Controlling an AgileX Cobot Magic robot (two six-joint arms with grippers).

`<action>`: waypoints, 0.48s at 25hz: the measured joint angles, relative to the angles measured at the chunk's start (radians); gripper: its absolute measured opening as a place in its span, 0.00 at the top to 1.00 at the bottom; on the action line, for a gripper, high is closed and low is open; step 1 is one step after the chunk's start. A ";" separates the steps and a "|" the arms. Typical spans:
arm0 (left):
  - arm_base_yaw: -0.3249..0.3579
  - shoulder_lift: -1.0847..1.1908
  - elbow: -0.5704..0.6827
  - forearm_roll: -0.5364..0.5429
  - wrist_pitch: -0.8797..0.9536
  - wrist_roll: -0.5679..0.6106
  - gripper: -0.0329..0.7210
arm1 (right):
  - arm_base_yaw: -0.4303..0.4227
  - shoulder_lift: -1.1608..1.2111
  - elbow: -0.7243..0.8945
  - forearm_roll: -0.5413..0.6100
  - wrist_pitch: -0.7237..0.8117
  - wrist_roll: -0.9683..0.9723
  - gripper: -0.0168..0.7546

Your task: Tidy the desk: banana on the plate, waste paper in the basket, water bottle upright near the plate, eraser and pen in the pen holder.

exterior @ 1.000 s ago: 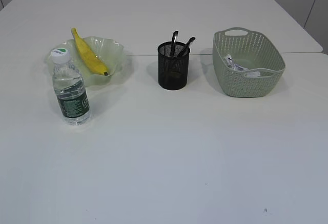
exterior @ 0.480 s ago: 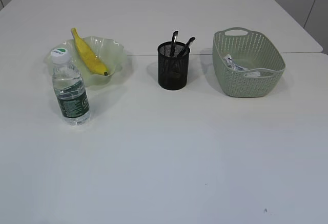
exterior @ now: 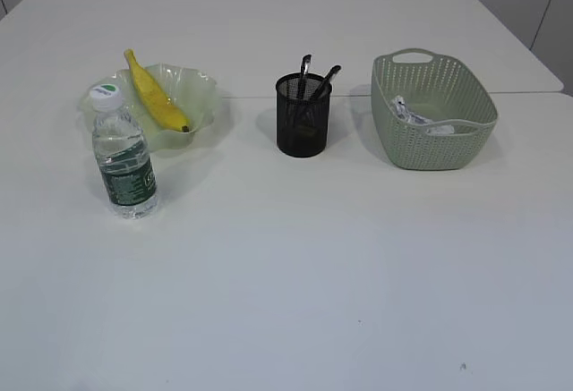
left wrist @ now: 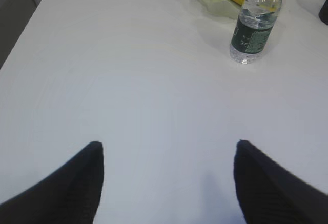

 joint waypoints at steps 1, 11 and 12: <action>0.000 0.000 0.000 0.000 0.000 0.000 0.22 | 0.000 -0.004 0.000 0.000 -0.002 0.000 0.49; 0.000 0.000 0.000 0.000 -0.001 0.000 0.23 | -0.011 -0.111 0.000 0.006 -0.002 0.008 0.49; 0.000 0.000 0.000 0.000 -0.001 0.000 0.23 | -0.012 -0.113 0.000 0.006 -0.002 0.008 0.49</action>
